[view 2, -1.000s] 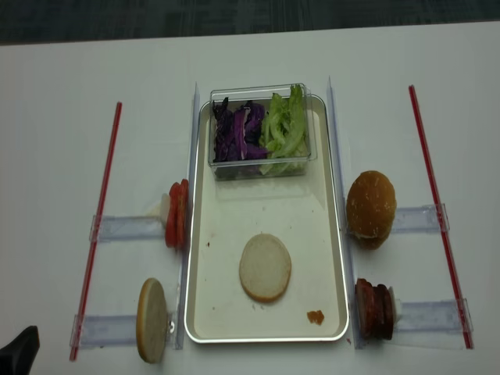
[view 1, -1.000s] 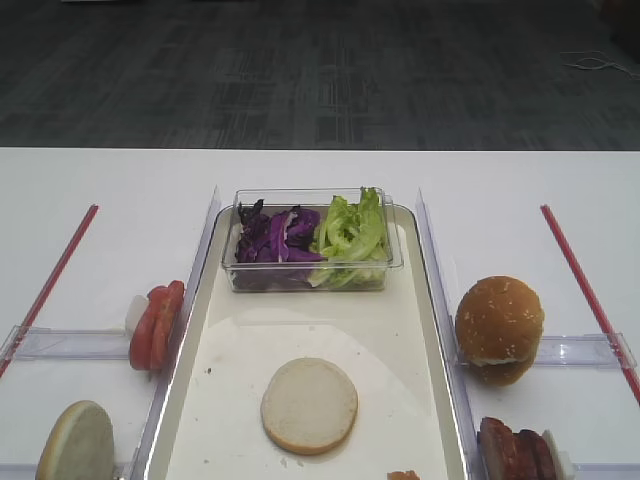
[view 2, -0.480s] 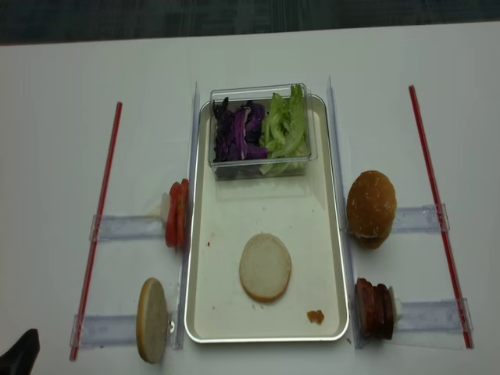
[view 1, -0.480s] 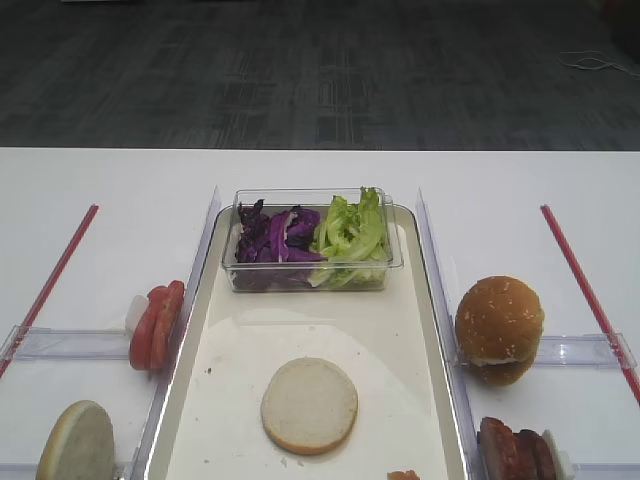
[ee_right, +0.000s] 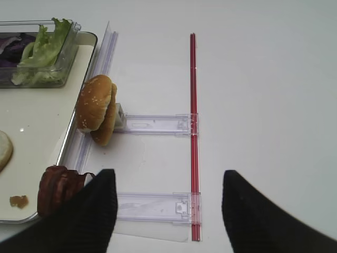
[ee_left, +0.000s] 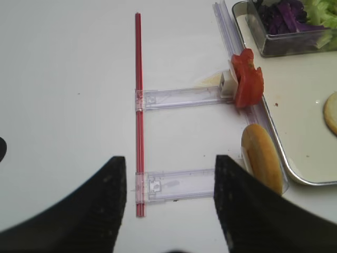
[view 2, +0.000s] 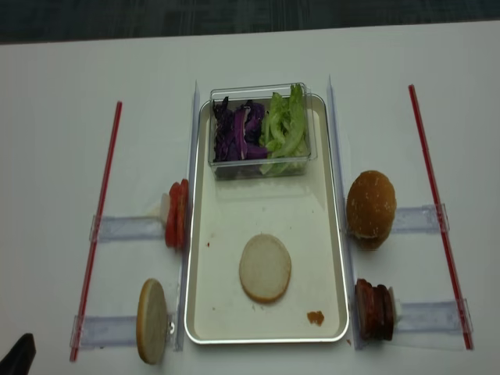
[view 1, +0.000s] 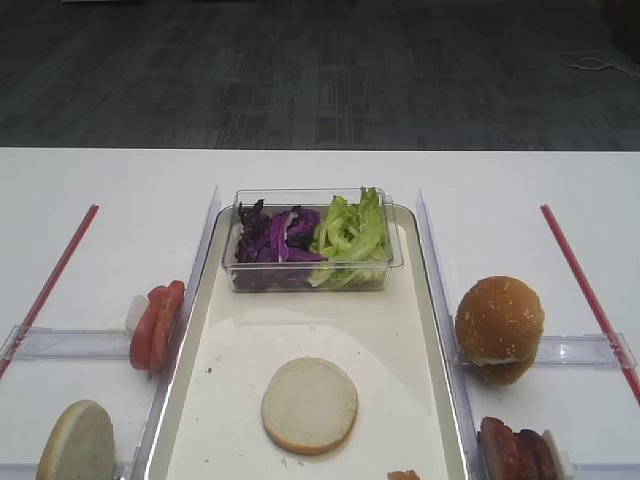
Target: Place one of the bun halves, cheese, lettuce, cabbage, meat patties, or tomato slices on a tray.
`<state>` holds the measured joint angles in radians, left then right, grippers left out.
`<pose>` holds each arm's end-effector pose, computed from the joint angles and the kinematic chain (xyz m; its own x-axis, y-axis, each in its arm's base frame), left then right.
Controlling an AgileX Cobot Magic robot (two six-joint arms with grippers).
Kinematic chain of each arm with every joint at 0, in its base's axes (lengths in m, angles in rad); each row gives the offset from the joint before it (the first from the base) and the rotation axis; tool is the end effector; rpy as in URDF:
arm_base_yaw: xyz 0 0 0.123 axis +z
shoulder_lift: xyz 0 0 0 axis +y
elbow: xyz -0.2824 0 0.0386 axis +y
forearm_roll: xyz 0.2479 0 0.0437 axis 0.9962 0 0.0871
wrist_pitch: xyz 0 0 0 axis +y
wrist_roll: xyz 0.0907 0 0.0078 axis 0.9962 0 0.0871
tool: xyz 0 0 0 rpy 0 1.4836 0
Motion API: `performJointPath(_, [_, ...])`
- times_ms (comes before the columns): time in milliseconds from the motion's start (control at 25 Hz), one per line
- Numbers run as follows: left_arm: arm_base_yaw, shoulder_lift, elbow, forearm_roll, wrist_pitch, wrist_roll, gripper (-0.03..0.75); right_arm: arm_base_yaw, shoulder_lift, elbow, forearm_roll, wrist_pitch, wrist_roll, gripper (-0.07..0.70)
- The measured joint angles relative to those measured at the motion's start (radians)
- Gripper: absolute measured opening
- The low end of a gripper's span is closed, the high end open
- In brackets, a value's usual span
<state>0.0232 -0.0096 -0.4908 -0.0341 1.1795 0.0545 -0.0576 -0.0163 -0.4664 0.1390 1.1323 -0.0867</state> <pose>-0.0107 -0.0031 0.2653 -0.5570 0.0285 -0.8300 0.0261 0.9995 0.0169 -0.0065 0.0118 0.2628 -0.5276 0.0032 -0.8495 -0.0635 0.9970 0.0433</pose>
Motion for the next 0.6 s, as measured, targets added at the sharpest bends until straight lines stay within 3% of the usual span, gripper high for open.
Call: performJointPath(600, [0.0, -0.008, 0.0, 0.004, 0.0, -0.002, 0.359, 0.0, 0.0, 0.0, 0.0, 0.0, 0.0, 0.453])
